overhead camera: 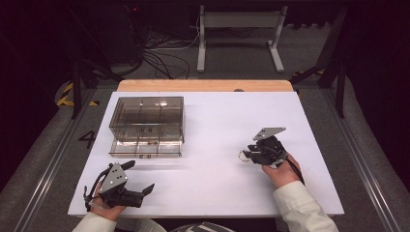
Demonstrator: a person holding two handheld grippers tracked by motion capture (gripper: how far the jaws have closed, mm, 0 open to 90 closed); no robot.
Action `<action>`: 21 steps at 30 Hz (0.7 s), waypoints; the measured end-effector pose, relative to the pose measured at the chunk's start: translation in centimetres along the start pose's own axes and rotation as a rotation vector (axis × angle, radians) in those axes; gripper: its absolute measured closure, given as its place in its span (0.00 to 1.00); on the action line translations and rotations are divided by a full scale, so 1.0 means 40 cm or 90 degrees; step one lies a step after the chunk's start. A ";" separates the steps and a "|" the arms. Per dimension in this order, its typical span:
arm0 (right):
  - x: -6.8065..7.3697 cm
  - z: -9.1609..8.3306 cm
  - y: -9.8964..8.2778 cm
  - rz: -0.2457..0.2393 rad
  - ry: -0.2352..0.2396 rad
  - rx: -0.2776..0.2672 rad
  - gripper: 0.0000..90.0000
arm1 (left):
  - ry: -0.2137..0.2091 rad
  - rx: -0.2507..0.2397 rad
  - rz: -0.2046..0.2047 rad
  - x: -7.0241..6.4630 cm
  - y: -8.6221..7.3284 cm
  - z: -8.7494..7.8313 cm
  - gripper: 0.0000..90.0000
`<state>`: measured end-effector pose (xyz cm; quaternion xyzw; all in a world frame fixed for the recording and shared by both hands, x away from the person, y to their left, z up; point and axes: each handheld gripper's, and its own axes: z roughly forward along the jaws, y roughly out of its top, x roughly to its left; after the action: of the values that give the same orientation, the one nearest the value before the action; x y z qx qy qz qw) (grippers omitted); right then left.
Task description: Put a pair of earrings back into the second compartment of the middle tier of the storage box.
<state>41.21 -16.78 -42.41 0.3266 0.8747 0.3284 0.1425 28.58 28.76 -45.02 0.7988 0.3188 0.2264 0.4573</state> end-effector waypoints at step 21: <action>-0.045 0.072 0.010 -0.002 -0.007 0.069 0.85 | -0.008 0.002 0.004 -0.002 0.001 0.003 0.00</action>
<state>44.10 -16.35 -44.22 0.3346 0.8908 0.2786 0.1302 28.62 28.63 -45.07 0.8020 0.3139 0.2225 0.4569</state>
